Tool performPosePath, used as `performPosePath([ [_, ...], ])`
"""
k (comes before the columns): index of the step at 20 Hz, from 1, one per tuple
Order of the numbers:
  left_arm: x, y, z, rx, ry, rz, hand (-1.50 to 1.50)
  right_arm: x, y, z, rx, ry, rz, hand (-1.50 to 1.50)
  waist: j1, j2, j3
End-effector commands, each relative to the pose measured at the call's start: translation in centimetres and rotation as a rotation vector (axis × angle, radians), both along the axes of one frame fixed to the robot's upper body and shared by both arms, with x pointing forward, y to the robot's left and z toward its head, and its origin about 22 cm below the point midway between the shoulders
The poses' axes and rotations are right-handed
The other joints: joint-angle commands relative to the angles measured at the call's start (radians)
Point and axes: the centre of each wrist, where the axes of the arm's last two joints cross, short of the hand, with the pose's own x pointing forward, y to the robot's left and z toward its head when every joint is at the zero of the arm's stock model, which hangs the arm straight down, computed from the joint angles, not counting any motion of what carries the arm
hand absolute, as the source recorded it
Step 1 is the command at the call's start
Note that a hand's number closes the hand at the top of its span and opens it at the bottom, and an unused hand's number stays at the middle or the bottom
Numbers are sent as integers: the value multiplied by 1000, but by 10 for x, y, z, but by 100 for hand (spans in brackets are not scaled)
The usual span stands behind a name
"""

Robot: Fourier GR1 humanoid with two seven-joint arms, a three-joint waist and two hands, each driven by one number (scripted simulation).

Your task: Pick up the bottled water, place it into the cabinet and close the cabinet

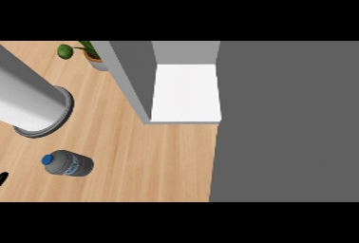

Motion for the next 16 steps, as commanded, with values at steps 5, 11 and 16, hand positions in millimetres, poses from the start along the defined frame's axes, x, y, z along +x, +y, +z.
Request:
performPosePath([
  [5,25,29,-26,46,10,52,-150,-9,-11,-13,2,-8,12,-150,-6,0,0],
  [11,46,45,-46,108,9,36,-150,6,-8,-15,-6,-2,-2,-150,-2,2,0],
  [16,65,43,-88,101,77,44,-150,-19,-6,-15,4,-15,42,-150,-14,1,-1],
])
